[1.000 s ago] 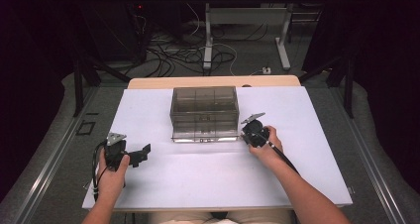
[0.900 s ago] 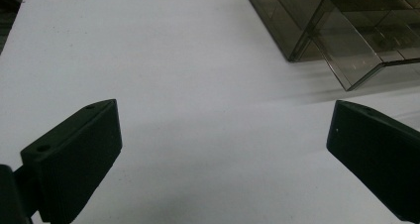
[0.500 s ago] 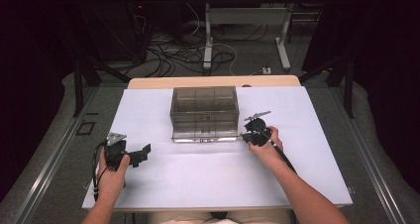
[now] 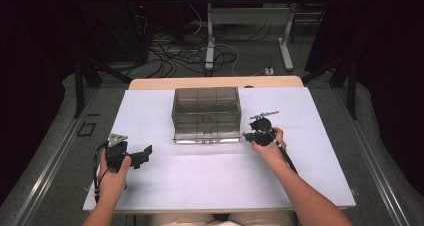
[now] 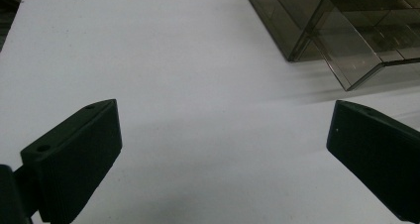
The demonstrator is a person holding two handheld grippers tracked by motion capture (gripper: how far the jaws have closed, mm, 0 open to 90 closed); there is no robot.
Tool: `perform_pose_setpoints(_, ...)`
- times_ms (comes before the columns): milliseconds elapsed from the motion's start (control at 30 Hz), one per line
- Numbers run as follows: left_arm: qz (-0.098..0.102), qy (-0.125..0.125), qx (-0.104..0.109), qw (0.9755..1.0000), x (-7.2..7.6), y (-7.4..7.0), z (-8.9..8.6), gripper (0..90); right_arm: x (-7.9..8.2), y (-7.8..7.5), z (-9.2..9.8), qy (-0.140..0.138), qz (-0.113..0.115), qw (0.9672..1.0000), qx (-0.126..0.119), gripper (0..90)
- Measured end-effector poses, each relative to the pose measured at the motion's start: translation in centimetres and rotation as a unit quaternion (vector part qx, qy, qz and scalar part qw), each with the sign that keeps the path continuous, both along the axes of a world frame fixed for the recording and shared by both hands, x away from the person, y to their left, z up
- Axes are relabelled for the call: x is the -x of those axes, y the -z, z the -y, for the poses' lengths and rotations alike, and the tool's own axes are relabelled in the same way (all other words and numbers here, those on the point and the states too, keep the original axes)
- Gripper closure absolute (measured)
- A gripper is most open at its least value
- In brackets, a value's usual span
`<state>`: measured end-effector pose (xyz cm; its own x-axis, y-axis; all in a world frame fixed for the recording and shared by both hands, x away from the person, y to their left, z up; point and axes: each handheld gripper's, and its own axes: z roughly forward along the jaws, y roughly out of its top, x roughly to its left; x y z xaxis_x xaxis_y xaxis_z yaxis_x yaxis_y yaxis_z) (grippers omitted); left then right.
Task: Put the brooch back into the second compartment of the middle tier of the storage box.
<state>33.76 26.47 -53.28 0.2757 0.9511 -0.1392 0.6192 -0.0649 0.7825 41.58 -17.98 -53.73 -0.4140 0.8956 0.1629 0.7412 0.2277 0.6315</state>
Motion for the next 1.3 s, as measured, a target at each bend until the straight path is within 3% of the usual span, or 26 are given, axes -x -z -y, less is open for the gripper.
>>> perform_pose_setpoints(567,0.000,0.000,-0.002,1.0000,0.0,0.0,-0.1,0.7,0.2,-0.9,0.4,0.023,0.007,0.9986,-0.047,89.8)
perform_pose_setpoints(1300,0.000,0.000,0.000,1.0000,0.0,0.0,0.0,0.7,0.7,-2.9,0.3,0.021,0.039,0.9947,-0.092,89.8)
